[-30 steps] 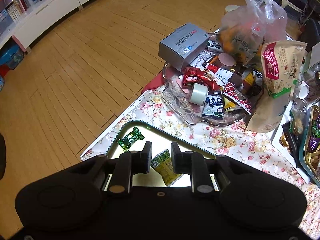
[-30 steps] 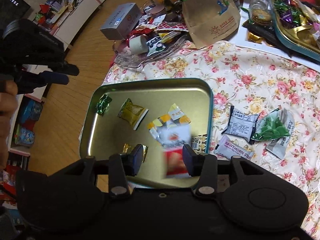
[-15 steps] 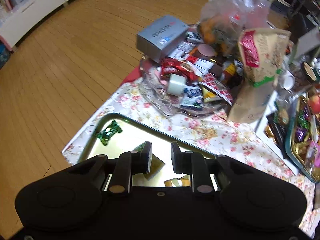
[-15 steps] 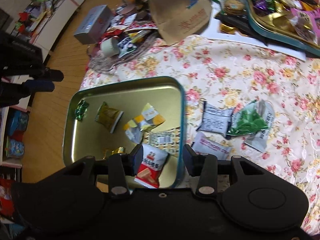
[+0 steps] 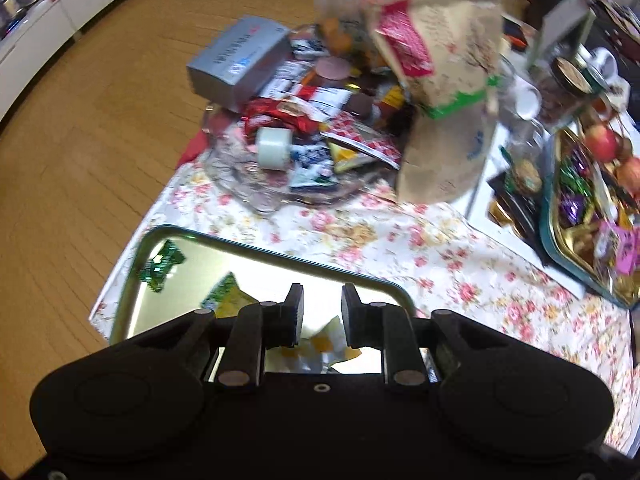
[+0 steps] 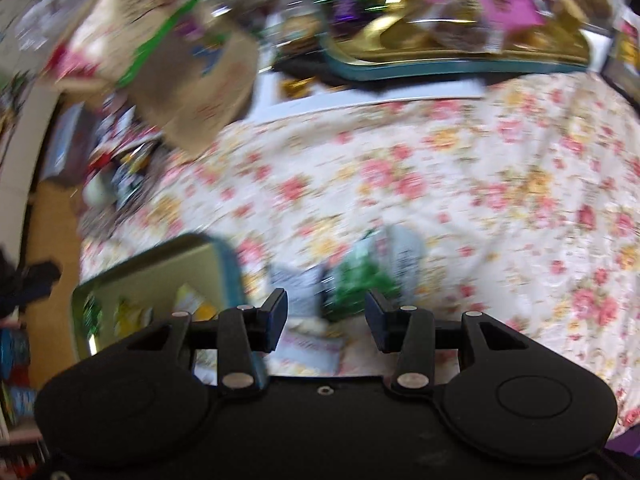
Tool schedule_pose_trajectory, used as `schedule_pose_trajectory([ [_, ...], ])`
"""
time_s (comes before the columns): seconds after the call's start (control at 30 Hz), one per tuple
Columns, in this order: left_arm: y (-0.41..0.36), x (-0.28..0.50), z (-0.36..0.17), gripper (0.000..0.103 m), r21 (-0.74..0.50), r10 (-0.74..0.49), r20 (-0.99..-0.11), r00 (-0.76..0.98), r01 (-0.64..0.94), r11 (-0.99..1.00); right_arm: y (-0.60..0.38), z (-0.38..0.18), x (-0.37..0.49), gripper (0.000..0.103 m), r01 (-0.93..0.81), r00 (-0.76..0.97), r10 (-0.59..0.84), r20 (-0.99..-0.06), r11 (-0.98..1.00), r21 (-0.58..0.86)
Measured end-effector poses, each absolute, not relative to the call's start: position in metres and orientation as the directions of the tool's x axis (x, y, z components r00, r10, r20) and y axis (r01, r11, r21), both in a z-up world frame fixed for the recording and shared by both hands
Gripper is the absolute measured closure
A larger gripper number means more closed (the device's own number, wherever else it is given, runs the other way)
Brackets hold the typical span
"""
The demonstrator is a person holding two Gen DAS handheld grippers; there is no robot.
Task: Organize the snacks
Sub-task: 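Grasp white sesame crisp packet with right tool while left tool grasps green-white packet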
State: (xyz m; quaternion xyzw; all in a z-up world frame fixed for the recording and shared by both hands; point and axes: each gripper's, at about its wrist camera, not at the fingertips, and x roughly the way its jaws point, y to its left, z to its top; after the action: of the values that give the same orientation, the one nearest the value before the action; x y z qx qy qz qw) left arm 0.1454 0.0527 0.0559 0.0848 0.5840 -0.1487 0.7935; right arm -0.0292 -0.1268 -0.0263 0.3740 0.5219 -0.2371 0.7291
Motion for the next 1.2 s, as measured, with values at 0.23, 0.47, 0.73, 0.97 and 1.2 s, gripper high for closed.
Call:
schedule_pose_trajectory([
  [0.23, 0.017, 0.126, 0.05, 0.074, -0.071, -0.177, -0.958, 0.227, 0.409, 0.91, -0.158, -0.045, -0.045, 0.057, 0.824, 0.282, 0.024, -0.959, 0.507, 0.255],
  [0.47, -0.016, 0.104, 0.039, 0.074, -0.085, -0.192, -0.966, 0.175, 0.486, 0.87, -0.165, -0.066, -0.052, 0.057, 0.856, 0.222, 0.028, -0.975, 0.472, 0.209],
  [0.73, -0.026, 0.095, 0.029, 0.074, -0.057, -0.162, -0.974, 0.157, 0.525, 0.849, -0.16, -0.077, -0.038, 0.058, 0.846, 0.215, 0.013, -0.977, 0.498, 0.193],
  [0.97, -0.023, 0.098, 0.022, 0.074, -0.068, -0.159, -0.978, 0.133, 0.518, 0.853, -0.146, -0.092, -0.024, 0.059, 0.823, 0.167, -0.001, -0.986, 0.551, 0.139],
  [1.2, -0.024, 0.098, 0.017, 0.074, -0.098, -0.173, -0.98, 0.103, 0.509, 0.855, -0.141, -0.101, -0.022, 0.081, 0.81, 0.123, 0.0, -0.992, 0.577, 0.101],
])
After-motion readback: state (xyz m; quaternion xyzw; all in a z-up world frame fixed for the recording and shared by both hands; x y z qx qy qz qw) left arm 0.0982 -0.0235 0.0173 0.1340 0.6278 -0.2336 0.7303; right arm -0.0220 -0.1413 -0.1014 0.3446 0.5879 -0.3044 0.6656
